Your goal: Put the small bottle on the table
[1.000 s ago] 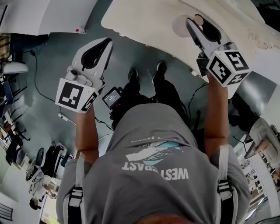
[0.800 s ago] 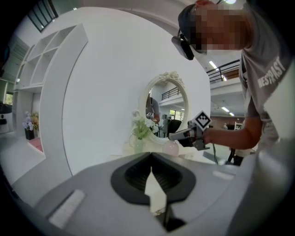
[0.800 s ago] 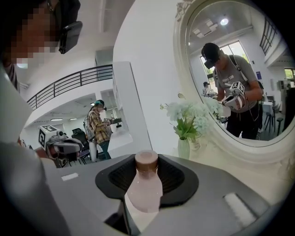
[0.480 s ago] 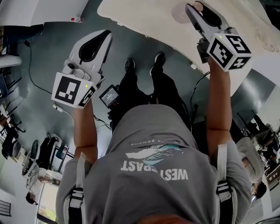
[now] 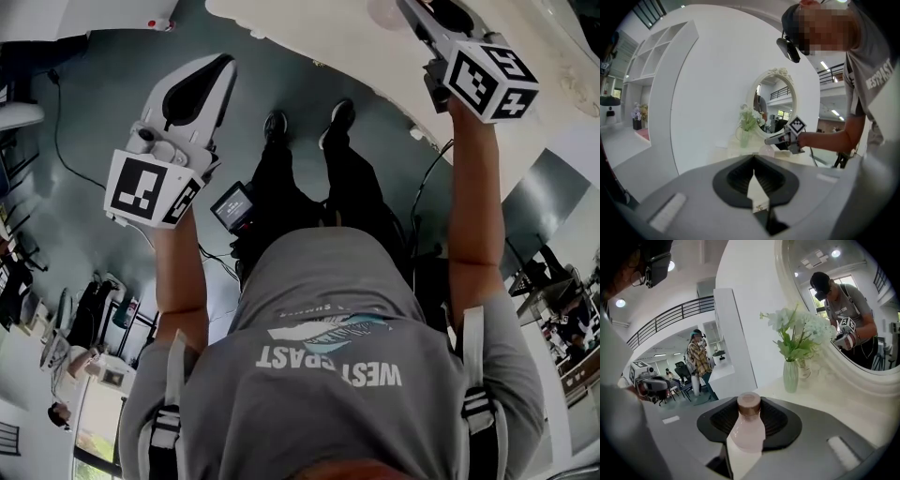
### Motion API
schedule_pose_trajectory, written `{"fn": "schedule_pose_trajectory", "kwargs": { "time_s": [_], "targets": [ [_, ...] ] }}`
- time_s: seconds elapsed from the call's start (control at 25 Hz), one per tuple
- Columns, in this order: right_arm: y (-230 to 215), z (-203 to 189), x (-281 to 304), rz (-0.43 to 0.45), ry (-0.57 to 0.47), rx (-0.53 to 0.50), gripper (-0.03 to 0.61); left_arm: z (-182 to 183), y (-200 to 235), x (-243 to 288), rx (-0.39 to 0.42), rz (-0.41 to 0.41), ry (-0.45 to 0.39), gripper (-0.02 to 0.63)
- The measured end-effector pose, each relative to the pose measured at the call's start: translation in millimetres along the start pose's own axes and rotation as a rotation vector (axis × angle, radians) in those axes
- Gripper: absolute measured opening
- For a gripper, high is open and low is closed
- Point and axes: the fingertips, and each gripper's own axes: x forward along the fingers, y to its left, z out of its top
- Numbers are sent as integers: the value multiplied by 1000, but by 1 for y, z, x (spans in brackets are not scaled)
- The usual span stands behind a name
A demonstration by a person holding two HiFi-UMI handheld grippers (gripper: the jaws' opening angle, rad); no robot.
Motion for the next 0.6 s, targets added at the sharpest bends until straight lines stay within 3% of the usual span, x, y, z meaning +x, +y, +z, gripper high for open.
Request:
{"fn": "schedule_pose_trajectory", "kwargs": {
  "time_s": [0.6],
  "targets": [
    [-16, -42, 72, 30, 96, -13, 147, -40, 16, 10, -45, 16, 35, 3]
  ]
}}
